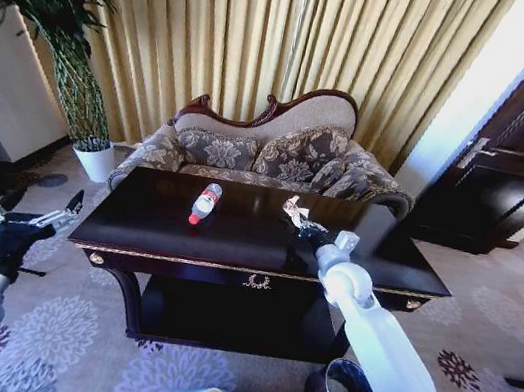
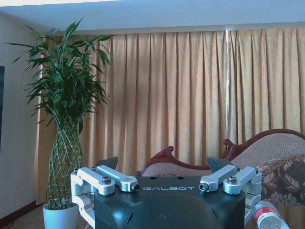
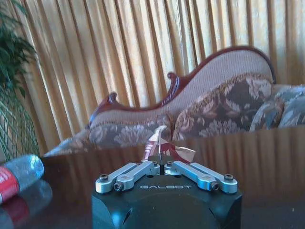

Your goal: Move to the front of the table and place the trash on the table into the trash bin.

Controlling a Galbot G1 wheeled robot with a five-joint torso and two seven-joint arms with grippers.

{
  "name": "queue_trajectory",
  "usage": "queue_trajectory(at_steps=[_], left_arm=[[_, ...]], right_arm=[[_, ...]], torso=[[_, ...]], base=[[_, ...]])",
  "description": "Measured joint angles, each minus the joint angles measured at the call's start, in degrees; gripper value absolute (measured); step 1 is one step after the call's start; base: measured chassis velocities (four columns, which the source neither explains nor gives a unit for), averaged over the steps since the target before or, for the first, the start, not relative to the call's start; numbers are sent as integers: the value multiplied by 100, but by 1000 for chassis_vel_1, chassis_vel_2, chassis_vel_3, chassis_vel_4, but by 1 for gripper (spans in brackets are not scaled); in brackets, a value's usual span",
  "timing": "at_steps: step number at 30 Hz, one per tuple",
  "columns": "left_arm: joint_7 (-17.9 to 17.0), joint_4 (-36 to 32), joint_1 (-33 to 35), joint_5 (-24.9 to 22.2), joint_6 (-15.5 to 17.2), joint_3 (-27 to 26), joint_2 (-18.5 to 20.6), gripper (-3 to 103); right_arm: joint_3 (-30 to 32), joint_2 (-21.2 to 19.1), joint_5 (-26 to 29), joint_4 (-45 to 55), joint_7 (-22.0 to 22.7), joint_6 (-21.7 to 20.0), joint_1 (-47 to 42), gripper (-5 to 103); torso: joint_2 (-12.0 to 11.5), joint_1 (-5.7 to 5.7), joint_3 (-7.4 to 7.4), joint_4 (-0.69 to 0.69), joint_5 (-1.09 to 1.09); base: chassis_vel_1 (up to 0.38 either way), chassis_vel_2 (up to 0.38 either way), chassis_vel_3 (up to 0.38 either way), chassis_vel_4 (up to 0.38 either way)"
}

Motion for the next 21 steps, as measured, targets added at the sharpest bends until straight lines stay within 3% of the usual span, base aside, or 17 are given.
queue_trajectory(at_steps=[4,9,16,21], left_arm=[[-33,-1,0,-14,0,-1,-2,100],[-30,-4,-10,-52,-28,5,-38,100],[38,-4,-117,-80,-24,55,-30,100],[64,-4,-106,-88,-16,79,-62,100]], right_arm=[[256,-50,-174,233,-123,247,-155,0],[987,-277,-667,717,-586,550,-817,0],[1528,-553,-728,1470,-521,606,-1823,0],[1973,-519,-879,2106,-412,625,-2642,0]], torso=[[0,0,0,0,0],[0,0,0,0,0],[1,0,0,-1,0],[1,0,0,1,-1]], base=[[0,0,0,0],[0,0,0,0],[0,0,0,0],[0,0,0,0]])
